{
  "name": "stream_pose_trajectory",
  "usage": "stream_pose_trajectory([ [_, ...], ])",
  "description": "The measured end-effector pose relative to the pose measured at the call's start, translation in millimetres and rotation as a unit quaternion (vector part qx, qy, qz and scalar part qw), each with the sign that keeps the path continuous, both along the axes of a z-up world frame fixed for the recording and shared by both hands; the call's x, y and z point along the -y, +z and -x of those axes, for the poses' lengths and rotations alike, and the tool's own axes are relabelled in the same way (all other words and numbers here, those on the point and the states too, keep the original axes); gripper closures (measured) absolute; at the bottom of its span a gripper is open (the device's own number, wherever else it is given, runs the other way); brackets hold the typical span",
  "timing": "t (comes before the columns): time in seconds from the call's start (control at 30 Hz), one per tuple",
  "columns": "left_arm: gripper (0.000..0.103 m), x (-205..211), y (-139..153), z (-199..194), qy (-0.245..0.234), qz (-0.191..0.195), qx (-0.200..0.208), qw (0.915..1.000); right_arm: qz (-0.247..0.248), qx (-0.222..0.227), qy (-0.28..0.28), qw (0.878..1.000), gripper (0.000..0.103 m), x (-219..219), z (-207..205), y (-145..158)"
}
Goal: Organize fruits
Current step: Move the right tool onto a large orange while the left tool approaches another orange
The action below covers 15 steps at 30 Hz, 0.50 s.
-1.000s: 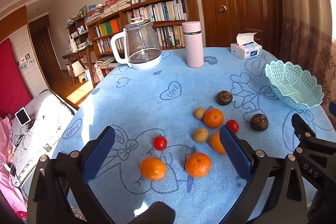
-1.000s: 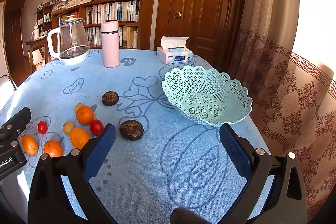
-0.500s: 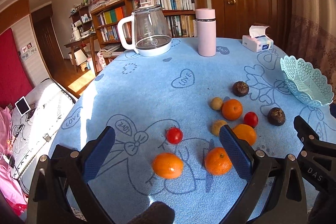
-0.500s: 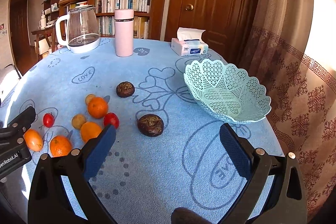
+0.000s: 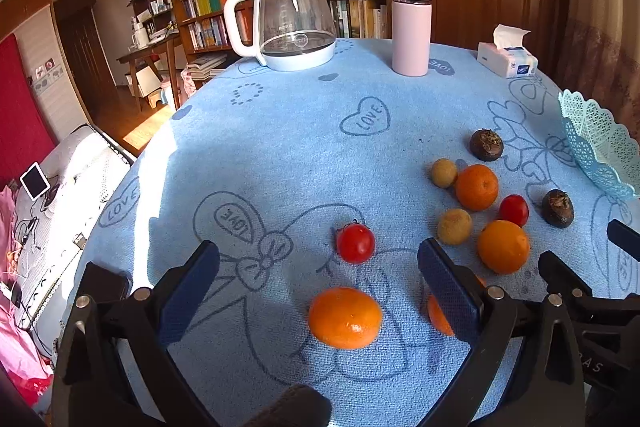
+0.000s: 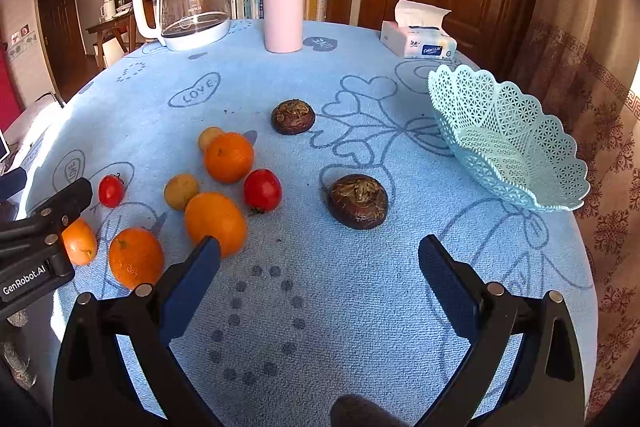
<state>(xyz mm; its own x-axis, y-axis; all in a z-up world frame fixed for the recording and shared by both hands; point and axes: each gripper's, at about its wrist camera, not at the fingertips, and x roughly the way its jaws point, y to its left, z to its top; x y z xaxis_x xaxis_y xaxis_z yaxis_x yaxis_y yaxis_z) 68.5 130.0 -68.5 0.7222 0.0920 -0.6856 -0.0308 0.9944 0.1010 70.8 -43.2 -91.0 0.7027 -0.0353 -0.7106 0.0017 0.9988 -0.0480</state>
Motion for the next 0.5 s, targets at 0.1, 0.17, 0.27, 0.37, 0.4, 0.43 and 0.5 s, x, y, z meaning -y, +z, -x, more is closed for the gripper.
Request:
stream_pose_trajectory([
  [0.1, 0.005, -3, -7, -5, 0.001, -0.002, -0.012, 0.9999, -0.005, -0.013, 0.007, 1.000, 0.003, 0, -3, -7],
  [0.17, 0.005, -4, -11, -8, 0.000, -0.002, -0.020, 0.9998, -0.011, -0.026, 0.012, 1.000, 0.003, 1, -6, -11],
  [0.27, 0.005, -6, -19, -13, -0.004, 0.006, -0.039, 0.9992, -0.018, -0.045, 0.015, 0.999, 0.003, 6, -9, -18],
  [0.37, 0.005, -9, -26, -16, -0.006, 0.009, -0.054, 0.9985, -0.029, -0.067, 0.018, 0.997, 0.003, 11, -12, -26],
  [0.4, 0.005, -9, -28, -17, -0.006, 0.008, -0.056, 0.9984, -0.031, -0.075, 0.019, 0.997, 0.003, 12, -14, -28],
  [0.43, 0.005, -10, -29, -17, -0.008, 0.008, -0.059, 0.9982, -0.033, -0.081, 0.021, 0.996, 0.003, 14, -14, -30],
  [0.5, 0.005, -12, -30, -19, -0.011, 0.013, -0.064, 0.9978, -0.032, -0.083, 0.030, 0.996, 0.003, 15, -14, -31],
])
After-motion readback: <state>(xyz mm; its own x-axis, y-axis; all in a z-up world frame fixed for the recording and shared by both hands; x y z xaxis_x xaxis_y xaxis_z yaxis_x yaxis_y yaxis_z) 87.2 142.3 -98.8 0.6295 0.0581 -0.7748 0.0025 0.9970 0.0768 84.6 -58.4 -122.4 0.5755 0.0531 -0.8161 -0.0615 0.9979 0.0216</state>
